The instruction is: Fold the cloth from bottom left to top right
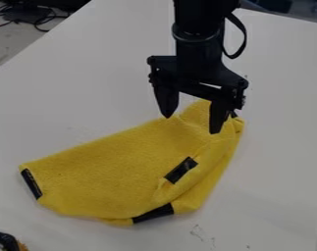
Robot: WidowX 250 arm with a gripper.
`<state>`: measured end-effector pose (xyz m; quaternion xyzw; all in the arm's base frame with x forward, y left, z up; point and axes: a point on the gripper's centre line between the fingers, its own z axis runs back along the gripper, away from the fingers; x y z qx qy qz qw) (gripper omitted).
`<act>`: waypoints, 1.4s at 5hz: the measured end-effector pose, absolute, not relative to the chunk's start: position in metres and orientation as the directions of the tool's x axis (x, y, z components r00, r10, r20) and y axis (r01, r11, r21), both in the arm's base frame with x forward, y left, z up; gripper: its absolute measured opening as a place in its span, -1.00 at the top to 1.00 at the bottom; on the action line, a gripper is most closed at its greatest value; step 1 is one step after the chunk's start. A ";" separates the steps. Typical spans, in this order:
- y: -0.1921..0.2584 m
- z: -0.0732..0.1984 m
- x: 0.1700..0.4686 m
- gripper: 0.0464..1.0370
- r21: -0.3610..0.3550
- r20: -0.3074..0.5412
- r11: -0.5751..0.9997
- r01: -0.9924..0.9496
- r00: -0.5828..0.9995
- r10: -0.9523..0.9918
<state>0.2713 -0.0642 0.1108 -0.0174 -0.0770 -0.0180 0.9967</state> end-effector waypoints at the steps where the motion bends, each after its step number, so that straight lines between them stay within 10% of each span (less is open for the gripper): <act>1: -0.064 0.102 0.268 -0.93 -0.028 0.126 0.999 0.037 0.992 -0.033; 7: 0.097 0.056 0.171 -0.93 0.075 0.205 0.905 -0.420 0.894 0.398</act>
